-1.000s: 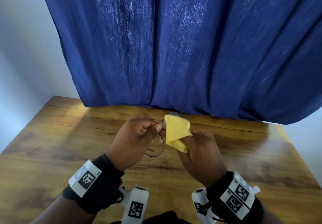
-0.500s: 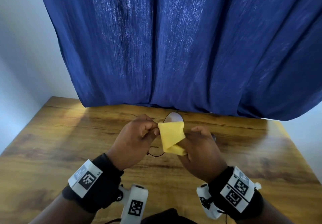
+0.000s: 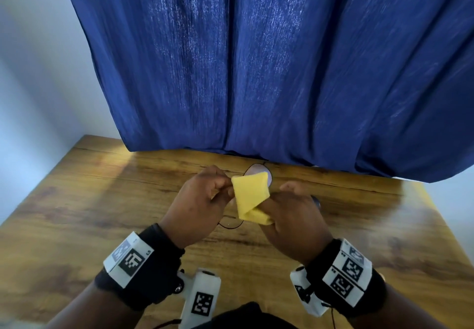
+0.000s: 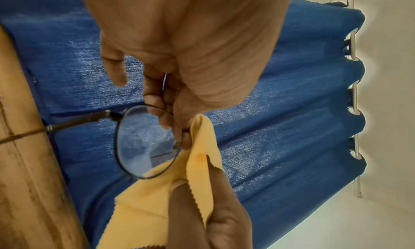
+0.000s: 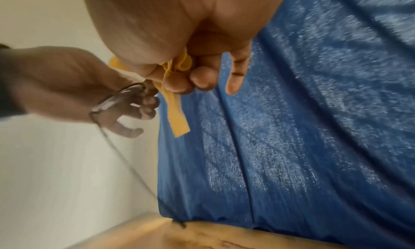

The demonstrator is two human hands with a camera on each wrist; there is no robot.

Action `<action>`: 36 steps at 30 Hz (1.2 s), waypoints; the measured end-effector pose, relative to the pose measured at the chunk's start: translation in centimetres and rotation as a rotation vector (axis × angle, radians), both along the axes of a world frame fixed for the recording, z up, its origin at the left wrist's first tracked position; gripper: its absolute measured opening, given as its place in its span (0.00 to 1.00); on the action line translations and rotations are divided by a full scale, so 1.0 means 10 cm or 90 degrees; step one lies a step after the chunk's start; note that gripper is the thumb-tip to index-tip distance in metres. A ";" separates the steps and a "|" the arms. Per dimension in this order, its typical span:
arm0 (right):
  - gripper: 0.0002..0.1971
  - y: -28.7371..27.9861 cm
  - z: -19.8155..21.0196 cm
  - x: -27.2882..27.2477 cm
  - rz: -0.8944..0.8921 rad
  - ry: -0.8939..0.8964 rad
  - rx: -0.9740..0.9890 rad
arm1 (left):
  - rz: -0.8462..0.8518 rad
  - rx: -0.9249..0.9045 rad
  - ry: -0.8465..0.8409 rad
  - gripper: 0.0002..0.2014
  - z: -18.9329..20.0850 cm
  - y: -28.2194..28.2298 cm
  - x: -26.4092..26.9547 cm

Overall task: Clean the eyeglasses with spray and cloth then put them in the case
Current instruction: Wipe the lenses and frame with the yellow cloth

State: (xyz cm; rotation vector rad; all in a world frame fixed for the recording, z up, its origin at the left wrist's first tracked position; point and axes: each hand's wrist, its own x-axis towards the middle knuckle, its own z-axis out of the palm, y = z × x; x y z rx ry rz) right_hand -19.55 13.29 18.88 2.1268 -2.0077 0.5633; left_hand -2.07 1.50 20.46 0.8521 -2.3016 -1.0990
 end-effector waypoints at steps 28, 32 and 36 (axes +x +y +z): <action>0.08 -0.04 -0.02 -0.02 -0.023 -0.075 -0.021 | 0.006 0.076 0.036 0.12 -0.13 -0.03 0.20; 0.10 0.02 -0.05 0.01 0.027 -0.029 0.022 | -0.006 0.075 0.032 0.12 -0.14 -0.04 0.14; 0.06 0.03 -0.07 -0.13 -0.002 -0.105 -0.006 | -0.006 0.083 0.018 0.11 -0.15 -0.01 0.04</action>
